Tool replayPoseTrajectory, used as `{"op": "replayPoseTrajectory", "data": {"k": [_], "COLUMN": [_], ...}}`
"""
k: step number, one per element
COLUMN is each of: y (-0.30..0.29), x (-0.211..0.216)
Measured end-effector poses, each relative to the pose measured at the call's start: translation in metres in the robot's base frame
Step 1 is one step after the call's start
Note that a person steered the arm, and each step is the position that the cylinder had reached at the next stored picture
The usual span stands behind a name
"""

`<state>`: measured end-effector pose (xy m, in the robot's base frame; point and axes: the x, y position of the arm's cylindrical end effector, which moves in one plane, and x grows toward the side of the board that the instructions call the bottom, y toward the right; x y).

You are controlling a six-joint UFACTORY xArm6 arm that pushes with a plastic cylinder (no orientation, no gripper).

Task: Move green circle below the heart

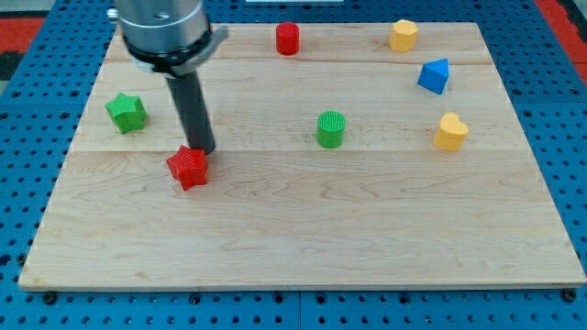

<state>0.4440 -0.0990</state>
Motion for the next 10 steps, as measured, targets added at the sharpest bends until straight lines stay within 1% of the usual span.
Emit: {"op": "replayPoseTrajectory", "data": {"k": [2,3,5,6,8,9,10], "y": [0.126,0.167,0.168,0.157,0.151,0.149,0.1], "x": [0.008,0.008,0.008,-0.018,-0.099,-0.123,-0.098]}}
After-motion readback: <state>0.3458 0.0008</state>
